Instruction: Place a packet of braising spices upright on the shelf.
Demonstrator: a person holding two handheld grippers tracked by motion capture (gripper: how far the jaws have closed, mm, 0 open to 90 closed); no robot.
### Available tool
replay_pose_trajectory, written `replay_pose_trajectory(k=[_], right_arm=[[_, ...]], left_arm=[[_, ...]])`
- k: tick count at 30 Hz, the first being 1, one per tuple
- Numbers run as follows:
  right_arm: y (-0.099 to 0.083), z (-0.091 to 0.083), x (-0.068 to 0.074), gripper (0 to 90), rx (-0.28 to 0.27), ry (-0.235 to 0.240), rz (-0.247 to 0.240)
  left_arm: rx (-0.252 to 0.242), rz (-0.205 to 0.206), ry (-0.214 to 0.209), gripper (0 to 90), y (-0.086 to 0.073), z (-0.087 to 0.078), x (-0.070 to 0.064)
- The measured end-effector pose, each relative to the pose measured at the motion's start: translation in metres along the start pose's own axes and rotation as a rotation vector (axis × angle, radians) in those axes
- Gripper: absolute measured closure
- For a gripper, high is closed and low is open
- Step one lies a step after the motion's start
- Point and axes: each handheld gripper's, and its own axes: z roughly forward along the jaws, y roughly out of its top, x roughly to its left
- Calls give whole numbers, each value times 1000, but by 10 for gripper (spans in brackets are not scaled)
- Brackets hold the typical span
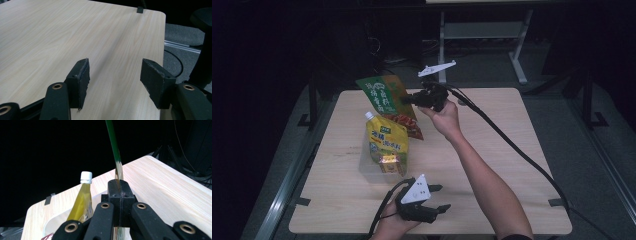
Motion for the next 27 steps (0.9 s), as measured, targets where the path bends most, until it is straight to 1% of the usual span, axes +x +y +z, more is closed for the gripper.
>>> replay_pose_trajectory(k=[1,4,6,8,10,11,12,13,18,23,26,27], right_arm=[[-1,4,-1,900,-2,4,6],[-6,12,-4,900,-9,3,25],[-11,19,-7,900,-4,-1,39],[-14,23,-8,900,-2,-4,43],[-19,28,-10,900,2,-14,45],[-21,30,-12,900,-5,-11,60],[-23,30,-14,900,-12,-6,72],[-24,31,-15,900,-17,-9,74],[-31,36,-17,900,-18,12,88],[-31,36,-18,893,-17,11,96],[-30,36,-20,873,-16,12,101],[-30,37,-22,852,-15,15,113]], left_arm=[[2,6,0,395,0,0,0],[0,0,-3,395,-1,1,-1],[4,4,-2,396,-1,1,-2],[6,9,-1,395,-1,1,-3],[6,6,-1,396,-2,0,-3],[5,5,0,396,-2,0,-3],[2,2,1,396,-2,0,-3],[2,4,1,396,-2,-1,-3],[2,4,3,396,-2,-1,-1],[0,1,6,396,-2,-2,0],[-2,3,10,395,-1,-3,1],[-4,3,11,394,-1,-4,1]])
